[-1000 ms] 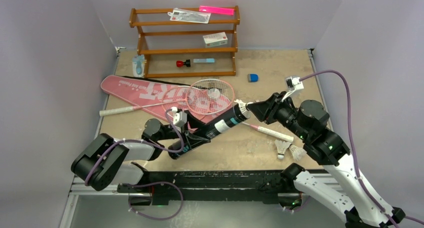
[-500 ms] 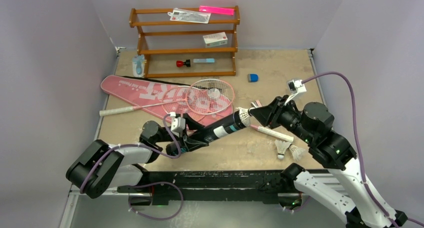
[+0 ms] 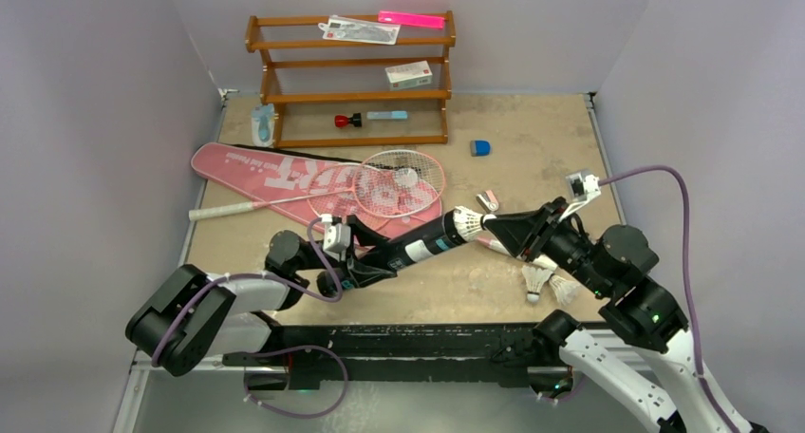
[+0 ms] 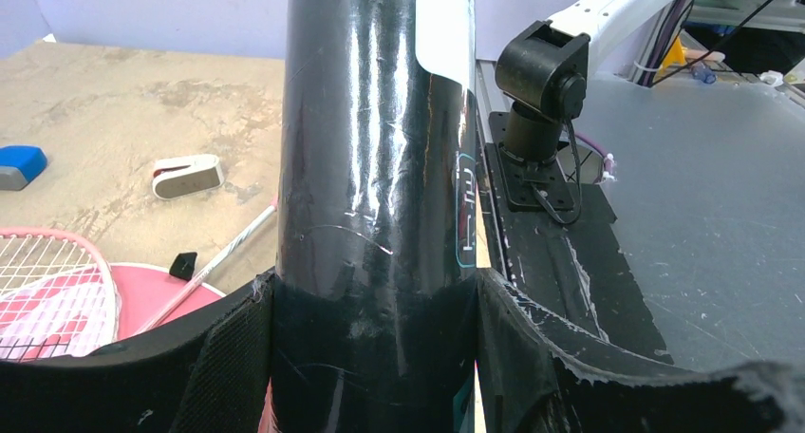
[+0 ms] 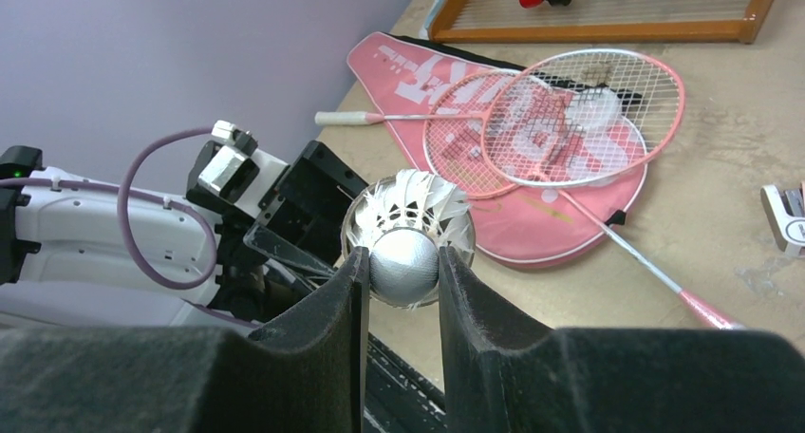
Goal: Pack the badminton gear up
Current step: Place the shuttlecock at the shuttle tube.
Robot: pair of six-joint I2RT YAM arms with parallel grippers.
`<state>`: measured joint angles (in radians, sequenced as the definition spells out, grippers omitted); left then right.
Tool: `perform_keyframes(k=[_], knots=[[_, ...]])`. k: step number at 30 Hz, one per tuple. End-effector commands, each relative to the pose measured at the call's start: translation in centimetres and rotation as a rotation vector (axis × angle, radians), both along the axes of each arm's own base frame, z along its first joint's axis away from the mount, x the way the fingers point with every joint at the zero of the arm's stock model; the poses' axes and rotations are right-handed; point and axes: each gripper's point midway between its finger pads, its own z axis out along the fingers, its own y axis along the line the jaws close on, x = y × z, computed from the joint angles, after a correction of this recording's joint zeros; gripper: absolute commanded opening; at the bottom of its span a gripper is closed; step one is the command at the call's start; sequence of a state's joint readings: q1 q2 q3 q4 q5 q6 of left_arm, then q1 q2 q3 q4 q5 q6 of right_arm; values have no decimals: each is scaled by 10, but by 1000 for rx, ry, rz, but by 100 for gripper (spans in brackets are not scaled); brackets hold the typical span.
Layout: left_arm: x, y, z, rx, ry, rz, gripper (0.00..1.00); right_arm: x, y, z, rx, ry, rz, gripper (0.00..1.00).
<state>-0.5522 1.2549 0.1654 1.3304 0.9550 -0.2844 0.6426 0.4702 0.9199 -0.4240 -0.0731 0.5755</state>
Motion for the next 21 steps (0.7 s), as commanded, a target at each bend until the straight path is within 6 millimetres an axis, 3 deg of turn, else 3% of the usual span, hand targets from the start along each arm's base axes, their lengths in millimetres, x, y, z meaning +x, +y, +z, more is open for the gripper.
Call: perform_keyframes(k=[1, 21], knots=[[3, -1, 22, -63, -92, 5, 48, -1, 6, 7, -1, -60, 43, 0], [8, -3, 16, -52, -52, 21, 48, -11, 5, 14, -7, -119, 85, 0]])
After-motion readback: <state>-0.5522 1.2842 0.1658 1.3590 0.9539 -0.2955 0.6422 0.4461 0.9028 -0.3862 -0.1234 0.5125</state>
